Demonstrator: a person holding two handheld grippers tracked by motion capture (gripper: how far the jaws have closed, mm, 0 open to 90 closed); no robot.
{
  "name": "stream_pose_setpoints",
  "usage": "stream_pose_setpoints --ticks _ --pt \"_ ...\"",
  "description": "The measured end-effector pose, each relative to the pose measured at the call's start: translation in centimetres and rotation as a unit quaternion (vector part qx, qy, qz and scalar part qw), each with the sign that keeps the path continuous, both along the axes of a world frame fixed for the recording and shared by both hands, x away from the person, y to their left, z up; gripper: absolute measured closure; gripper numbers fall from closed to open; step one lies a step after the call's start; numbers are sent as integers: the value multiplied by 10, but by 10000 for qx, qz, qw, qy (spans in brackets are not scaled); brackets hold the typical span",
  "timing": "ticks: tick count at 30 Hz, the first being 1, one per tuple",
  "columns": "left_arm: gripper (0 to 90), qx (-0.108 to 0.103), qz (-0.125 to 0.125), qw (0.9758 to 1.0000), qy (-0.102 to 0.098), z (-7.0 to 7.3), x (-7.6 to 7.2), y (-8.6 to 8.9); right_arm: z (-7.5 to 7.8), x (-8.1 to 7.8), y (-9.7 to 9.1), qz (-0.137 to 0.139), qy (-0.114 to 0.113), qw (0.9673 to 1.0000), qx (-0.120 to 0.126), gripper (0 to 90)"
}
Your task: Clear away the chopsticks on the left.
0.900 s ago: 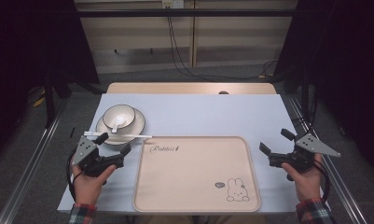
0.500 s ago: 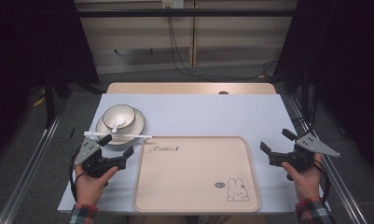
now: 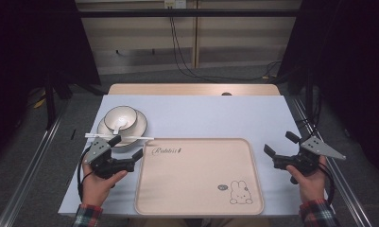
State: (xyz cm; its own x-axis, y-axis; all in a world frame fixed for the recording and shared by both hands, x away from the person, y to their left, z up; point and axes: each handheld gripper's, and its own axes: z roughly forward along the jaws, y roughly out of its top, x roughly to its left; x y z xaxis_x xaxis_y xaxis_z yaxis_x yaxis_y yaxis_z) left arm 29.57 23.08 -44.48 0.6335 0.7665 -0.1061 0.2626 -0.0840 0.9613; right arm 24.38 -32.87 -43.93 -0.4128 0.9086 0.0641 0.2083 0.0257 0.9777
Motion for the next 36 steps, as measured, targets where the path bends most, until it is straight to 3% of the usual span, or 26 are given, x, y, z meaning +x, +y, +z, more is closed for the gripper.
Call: stream_pose_setpoints --ticks 4,5,8,11,22,25,34,36 --pt "0 0 -31 9999 119 0 6 -7 0 1 0 -11 -5 10000 18 0" --pt "0 173 -92 9995 240 -1 11 -9 -1 1 0 -5 40 10000 41 0" --pt "0 189 -298 9990 268 -1 13 -14 -1 1 0 16 -17 10000 -35 0" --pt "7 203 -389 9987 244 1 13 -21 -1 0 1 65 -15 10000 51 0" --pt "49 623 -590 9959 283 6 25 -33 -1 0 -1 65 10 10000 63 2" --pt "59 824 -647 9938 379 6 31 -38 0 0 -1 58 10 10000 64 2" --pt "85 1009 -830 9900 527 6 40 -46 -1 1 0 98 -27 9999 -33 1" --pt "110 1065 -862 9883 669 6 43 -47 -1 1 -1 114 -26 9999 -57 0"
